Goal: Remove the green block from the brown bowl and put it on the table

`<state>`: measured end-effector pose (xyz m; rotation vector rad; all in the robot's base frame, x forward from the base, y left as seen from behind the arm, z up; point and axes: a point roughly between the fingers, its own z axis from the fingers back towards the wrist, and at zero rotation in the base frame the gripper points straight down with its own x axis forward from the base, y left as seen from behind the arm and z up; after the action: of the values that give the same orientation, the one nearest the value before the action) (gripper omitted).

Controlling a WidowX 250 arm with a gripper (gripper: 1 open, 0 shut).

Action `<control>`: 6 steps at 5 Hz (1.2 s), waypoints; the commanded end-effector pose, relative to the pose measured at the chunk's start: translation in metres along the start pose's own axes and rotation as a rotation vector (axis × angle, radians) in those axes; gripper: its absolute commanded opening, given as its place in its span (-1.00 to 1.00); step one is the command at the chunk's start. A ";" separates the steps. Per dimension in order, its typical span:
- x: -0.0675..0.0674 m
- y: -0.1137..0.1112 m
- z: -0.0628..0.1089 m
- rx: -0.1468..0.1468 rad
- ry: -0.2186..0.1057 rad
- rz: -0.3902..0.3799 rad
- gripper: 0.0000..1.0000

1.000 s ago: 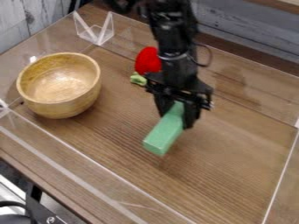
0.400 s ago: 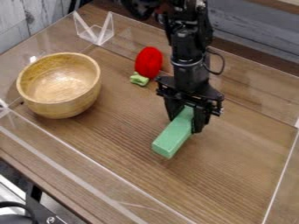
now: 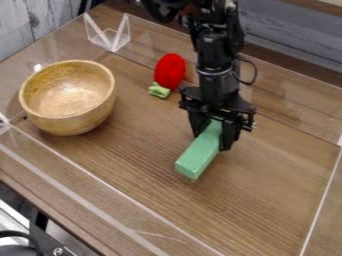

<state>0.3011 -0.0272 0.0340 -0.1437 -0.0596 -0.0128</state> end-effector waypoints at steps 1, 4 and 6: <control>0.012 0.000 0.021 0.011 -0.075 0.071 -1.00; 0.020 0.032 0.000 0.026 -0.086 0.172 -1.00; 0.027 0.029 0.014 0.030 -0.092 0.211 -1.00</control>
<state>0.3168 0.0022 0.0269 -0.1212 -0.0705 0.2125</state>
